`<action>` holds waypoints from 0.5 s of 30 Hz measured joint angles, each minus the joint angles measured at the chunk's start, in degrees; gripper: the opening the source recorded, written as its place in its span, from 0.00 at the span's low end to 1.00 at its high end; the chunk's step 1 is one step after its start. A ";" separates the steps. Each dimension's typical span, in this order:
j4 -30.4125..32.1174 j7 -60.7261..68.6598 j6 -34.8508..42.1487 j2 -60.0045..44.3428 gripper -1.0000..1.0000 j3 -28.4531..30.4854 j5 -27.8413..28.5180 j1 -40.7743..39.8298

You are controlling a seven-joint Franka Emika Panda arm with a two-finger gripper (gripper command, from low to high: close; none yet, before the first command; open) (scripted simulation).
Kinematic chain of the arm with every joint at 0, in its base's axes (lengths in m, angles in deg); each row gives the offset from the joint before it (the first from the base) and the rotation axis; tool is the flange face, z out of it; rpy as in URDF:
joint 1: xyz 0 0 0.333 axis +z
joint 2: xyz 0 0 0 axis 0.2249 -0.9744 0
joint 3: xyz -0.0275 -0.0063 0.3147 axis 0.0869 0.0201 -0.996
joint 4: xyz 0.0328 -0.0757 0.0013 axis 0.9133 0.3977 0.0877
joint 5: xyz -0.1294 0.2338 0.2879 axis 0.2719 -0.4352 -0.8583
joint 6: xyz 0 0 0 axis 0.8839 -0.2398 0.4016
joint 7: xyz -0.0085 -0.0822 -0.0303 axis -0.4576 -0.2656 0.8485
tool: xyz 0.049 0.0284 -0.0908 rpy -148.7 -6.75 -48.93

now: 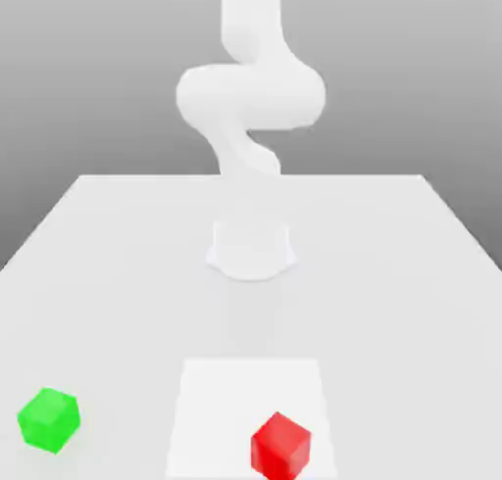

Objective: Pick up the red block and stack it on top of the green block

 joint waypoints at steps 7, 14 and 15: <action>2.14 14.72 -5.13 -14.97 0.50 5.37 -4.08 6.69; 4.20 29.05 -10.10 -29.64 0.50 7.99 -8.04 10.76; 4.50 30.99 -10.82 -31.71 0.50 8.05 -8.45 11.04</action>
